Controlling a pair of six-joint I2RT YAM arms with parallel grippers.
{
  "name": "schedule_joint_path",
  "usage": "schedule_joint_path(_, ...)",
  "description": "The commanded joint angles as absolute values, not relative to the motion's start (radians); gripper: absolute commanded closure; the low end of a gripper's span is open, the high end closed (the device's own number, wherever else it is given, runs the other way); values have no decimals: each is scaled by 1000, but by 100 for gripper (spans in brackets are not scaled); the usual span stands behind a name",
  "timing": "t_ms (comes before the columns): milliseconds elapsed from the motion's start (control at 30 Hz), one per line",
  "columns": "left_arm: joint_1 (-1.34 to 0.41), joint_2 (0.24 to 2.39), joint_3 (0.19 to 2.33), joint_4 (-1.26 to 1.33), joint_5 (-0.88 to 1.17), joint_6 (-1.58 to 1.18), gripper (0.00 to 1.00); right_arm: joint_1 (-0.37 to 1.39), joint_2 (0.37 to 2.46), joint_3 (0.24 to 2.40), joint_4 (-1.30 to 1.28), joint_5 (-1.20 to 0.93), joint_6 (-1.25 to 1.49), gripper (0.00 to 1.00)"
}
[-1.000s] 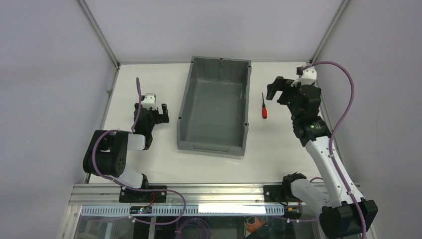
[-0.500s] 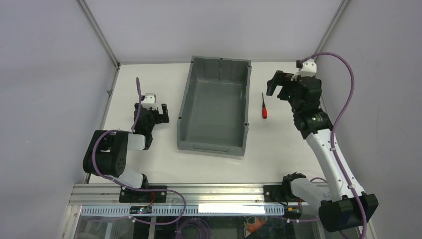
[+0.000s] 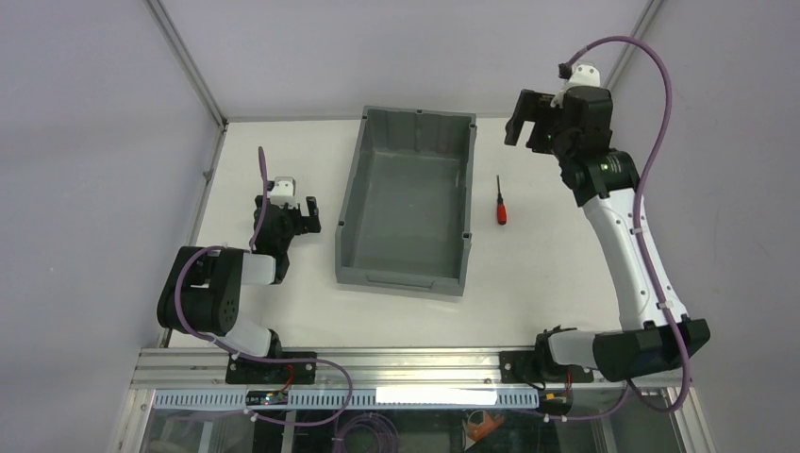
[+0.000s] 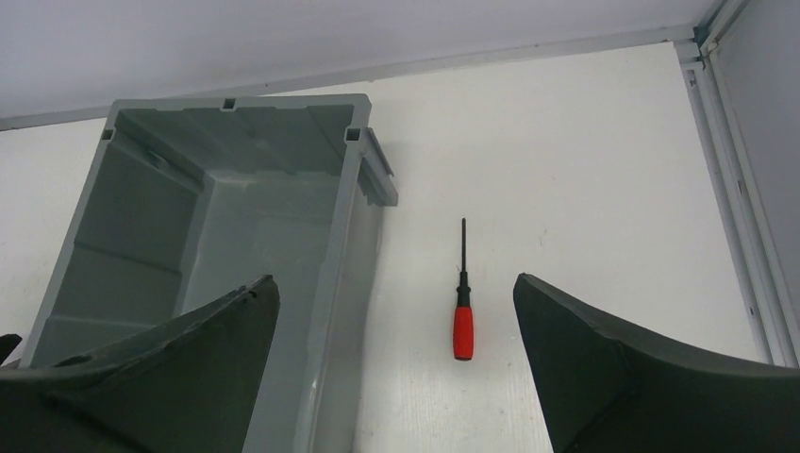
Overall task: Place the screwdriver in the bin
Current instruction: Pick up the screwdriver from the center of the board.
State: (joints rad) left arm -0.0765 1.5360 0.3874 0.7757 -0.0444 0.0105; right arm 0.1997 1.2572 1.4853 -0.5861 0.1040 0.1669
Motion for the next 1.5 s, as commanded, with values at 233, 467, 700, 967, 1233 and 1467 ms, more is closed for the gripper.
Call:
schedule_joint_path(233, -66, 1504, 383, 804, -29, 2, 1, 194, 1515, 1754, -911, 169, 211, 1)
schedule_joint_path(467, -66, 1505, 383, 804, -29, 3, 1, 187, 1673, 1787, -973, 173, 218, 1)
schedule_joint_path(700, -66, 1505, 383, 804, -29, 3, 1, 171, 1783, 1745, -962, 124, 226, 4)
schedule_joint_path(967, -66, 1505, 383, 803, -29, 2, 1, 157, 1858, 1656, -904, 83, 229, 10)
schedule_joint_path(1233, -66, 1505, 384, 804, -29, 3, 1, 149, 1944, 1608, -878, 68, 230, 20)
schedule_joint_path(1467, -66, 1505, 383, 803, -29, 2, 1, 149, 1997, 1571, -867, 94, 229, 31)
